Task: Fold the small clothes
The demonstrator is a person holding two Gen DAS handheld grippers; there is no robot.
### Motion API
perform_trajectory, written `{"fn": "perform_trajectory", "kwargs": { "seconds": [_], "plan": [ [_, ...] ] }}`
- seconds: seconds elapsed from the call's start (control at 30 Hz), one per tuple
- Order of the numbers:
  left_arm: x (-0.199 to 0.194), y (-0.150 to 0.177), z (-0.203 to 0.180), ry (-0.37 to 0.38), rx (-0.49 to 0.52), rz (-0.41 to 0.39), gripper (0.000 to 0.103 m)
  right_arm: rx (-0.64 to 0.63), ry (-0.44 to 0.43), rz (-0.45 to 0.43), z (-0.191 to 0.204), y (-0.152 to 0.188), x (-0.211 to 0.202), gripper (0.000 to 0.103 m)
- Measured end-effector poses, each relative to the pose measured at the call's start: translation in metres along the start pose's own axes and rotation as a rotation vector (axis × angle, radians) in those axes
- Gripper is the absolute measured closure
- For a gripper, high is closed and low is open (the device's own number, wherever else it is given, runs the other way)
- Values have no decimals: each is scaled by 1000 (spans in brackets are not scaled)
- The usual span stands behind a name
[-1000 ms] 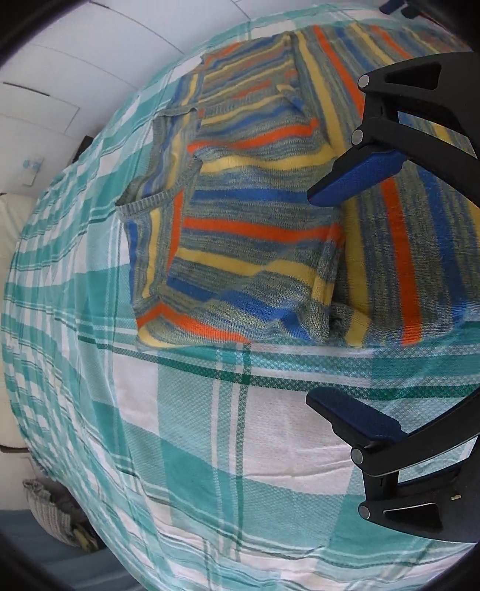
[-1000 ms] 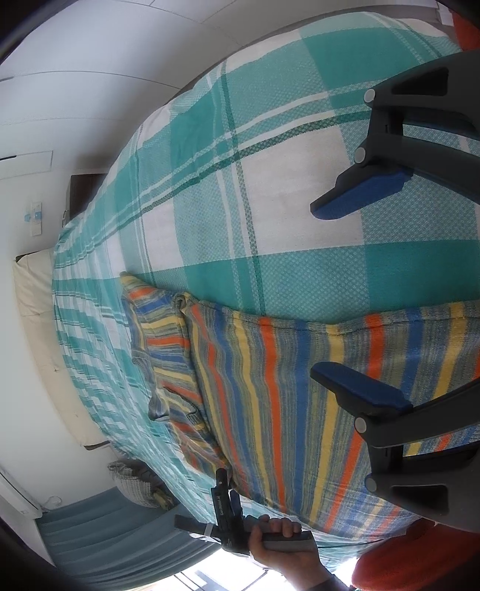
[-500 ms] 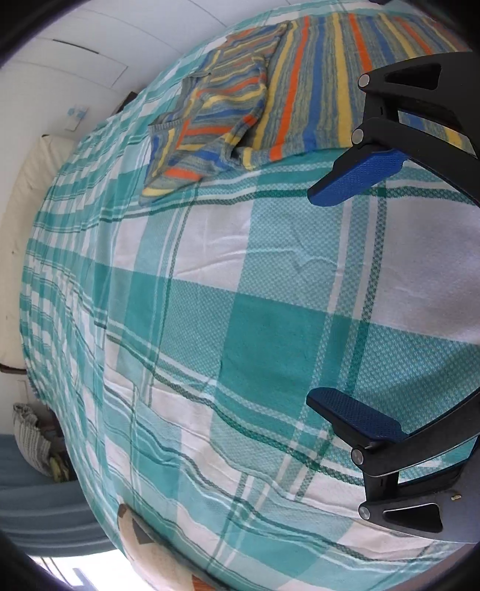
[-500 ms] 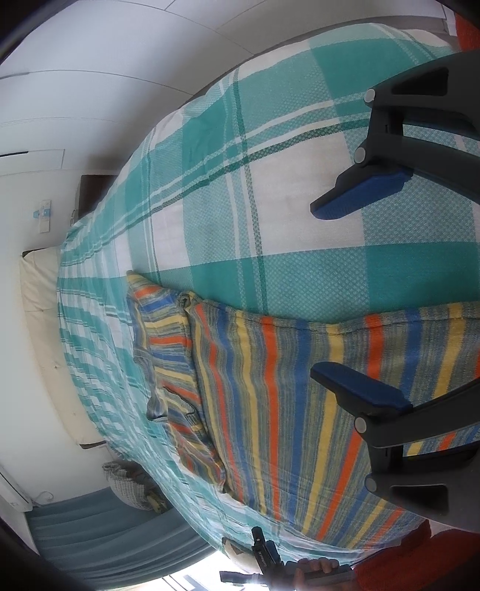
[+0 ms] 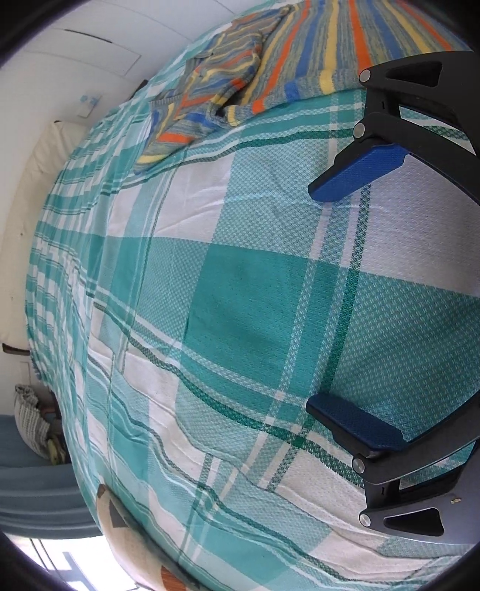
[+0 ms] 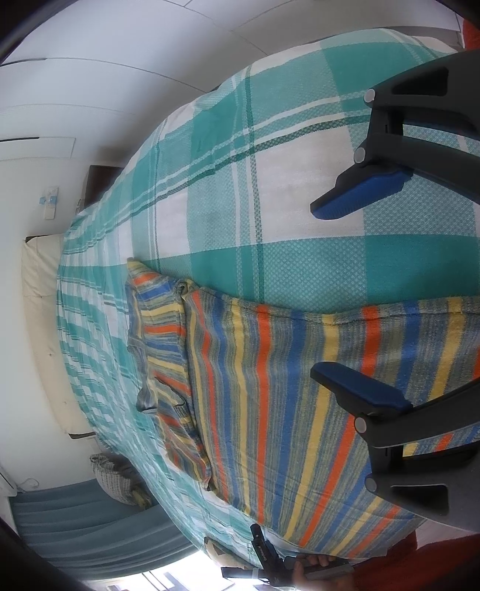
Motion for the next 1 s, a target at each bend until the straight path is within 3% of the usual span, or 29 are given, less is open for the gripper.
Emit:
{"fn": "perform_trajectory", "kwargs": {
  "seconds": [0.4, 1.0],
  "plan": [
    [-1, 2, 0, -1, 3, -13, 0, 38, -5, 0, -7, -1, 0, 24],
    [-1, 2, 0, -1, 3, -13, 0, -39, -11, -1, 10, 0, 0, 24]
  ]
}}
Point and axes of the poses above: each gripper's, at about its wrist camera, not at the fingertips, and x roughly the way its jaws point, z to its left, y to its underside, the point moved 2 cm from there along x, roughly the way its jaws point, and after that the axes turned 2 degrees about y, right-handed, at the moved point
